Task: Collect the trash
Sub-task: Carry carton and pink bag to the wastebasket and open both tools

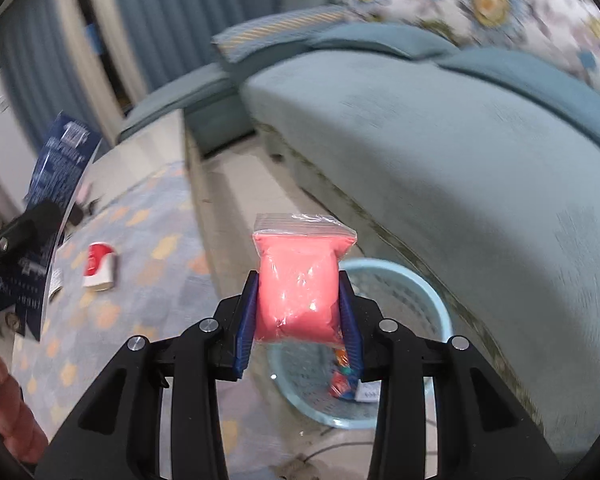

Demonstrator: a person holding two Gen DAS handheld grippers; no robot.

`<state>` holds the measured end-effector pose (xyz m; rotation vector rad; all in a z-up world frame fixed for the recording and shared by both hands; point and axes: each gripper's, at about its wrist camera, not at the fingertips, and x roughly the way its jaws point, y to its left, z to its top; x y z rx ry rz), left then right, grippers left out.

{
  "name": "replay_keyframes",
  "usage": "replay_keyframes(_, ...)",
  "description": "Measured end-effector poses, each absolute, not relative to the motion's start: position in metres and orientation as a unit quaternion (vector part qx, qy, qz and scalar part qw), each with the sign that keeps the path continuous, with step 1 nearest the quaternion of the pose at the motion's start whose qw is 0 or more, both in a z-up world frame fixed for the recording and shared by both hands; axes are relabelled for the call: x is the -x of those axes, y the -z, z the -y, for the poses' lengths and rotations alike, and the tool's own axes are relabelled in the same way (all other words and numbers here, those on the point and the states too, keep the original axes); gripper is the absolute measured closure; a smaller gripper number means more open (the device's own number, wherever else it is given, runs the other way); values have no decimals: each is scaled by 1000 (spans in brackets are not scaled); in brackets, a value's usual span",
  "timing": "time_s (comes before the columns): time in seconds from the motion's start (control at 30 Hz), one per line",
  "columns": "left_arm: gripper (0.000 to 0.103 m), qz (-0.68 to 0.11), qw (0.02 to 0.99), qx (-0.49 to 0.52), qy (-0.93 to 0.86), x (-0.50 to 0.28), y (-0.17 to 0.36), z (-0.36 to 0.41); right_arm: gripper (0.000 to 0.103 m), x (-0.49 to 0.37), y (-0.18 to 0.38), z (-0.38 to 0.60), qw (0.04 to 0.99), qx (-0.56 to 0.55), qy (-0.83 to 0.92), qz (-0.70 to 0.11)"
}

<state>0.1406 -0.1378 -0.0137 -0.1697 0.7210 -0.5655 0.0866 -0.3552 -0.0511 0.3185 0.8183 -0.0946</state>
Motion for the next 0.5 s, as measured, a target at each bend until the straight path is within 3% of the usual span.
replay_keyframes(0.43, 43, -412, 853, 85, 310, -155, 87, 184, 66, -85, 125, 404, 855, -210, 101, -462)
replay_keyframes(0.5, 39, -417, 848, 88, 314, -158, 92, 186, 66, -86, 129, 406, 853, -213, 102, -466)
